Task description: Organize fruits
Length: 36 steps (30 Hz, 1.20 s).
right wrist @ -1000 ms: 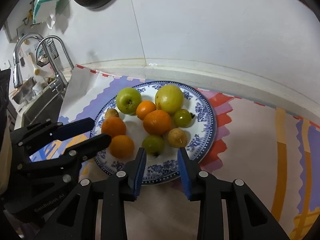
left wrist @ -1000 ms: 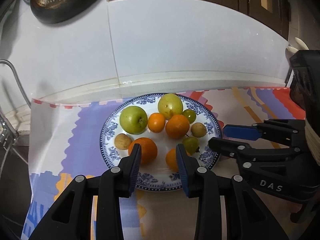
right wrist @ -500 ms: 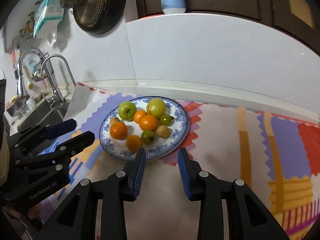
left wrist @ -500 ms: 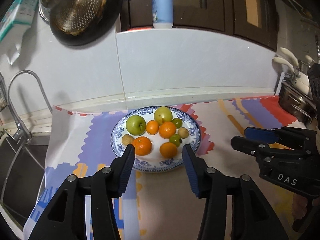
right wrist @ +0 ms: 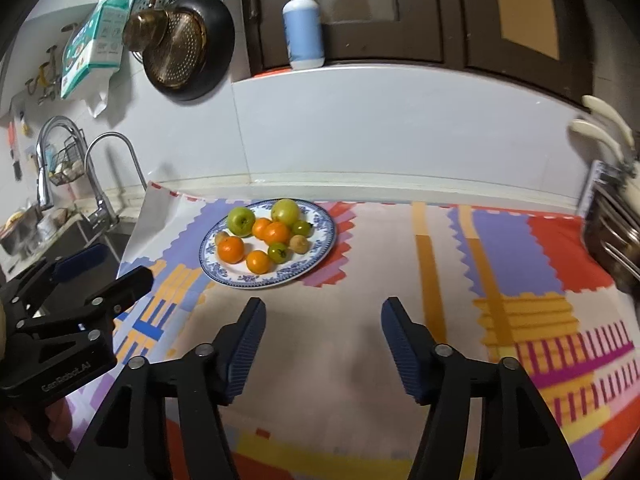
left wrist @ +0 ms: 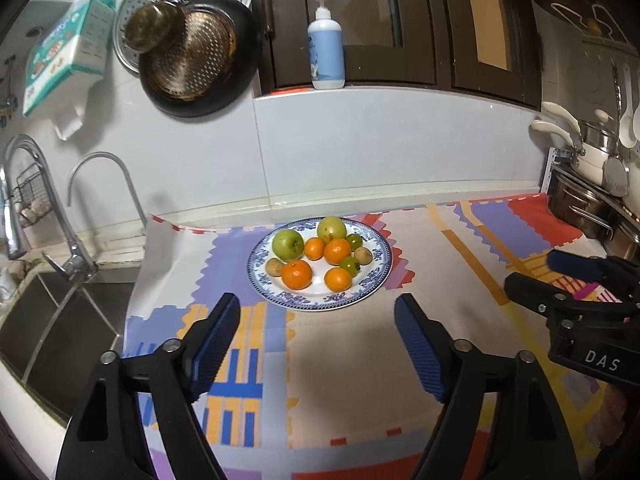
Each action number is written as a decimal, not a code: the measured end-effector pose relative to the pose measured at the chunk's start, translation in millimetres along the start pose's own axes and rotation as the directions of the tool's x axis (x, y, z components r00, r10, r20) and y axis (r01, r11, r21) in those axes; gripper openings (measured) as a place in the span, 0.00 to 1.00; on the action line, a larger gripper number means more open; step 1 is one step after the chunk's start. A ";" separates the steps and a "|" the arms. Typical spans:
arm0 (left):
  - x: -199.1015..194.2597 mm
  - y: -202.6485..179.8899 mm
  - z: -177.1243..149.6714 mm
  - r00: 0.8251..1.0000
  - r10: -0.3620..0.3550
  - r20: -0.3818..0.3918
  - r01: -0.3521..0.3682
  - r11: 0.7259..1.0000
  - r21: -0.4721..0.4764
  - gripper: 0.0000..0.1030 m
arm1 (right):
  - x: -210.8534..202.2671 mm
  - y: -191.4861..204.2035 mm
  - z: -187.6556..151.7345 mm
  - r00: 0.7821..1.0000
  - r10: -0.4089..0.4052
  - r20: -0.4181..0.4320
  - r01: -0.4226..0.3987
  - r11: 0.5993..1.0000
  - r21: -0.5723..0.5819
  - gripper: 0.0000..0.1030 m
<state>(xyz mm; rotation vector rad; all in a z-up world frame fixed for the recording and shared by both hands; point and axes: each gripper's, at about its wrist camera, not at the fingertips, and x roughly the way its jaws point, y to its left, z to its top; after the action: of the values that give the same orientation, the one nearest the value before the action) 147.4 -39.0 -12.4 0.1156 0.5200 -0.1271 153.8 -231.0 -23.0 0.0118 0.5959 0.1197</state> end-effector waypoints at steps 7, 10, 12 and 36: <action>-25.4 1.0 -7.6 0.999 0.025 0.035 -0.026 1.000 0.010 0.89 | -30.9 1.3 -11.0 0.997 -0.056 0.046 0.056 0.998 0.010 0.76; -33.9 2.0 -8.8 0.998 0.028 0.049 -0.029 1.000 0.012 0.92 | -42.2 3.3 -14.9 0.996 -0.070 0.063 0.069 0.997 0.018 0.79; -38.5 2.3 -9.2 0.998 0.024 0.054 -0.024 1.000 0.011 0.95 | -47.8 4.3 -16.0 0.995 -0.075 0.069 0.074 0.997 0.023 0.80; -61.5 8.4 -12.5 0.997 0.015 0.079 -0.015 1.000 -0.001 1.00 | -69.4 10.9 -21.5 0.993 -0.080 0.084 0.077 0.996 0.043 0.82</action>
<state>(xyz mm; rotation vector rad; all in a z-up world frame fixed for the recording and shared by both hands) 89.7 -23.4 8.3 0.1136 0.4400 -0.1166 83.6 -228.6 -1.4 0.0322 0.5120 0.0309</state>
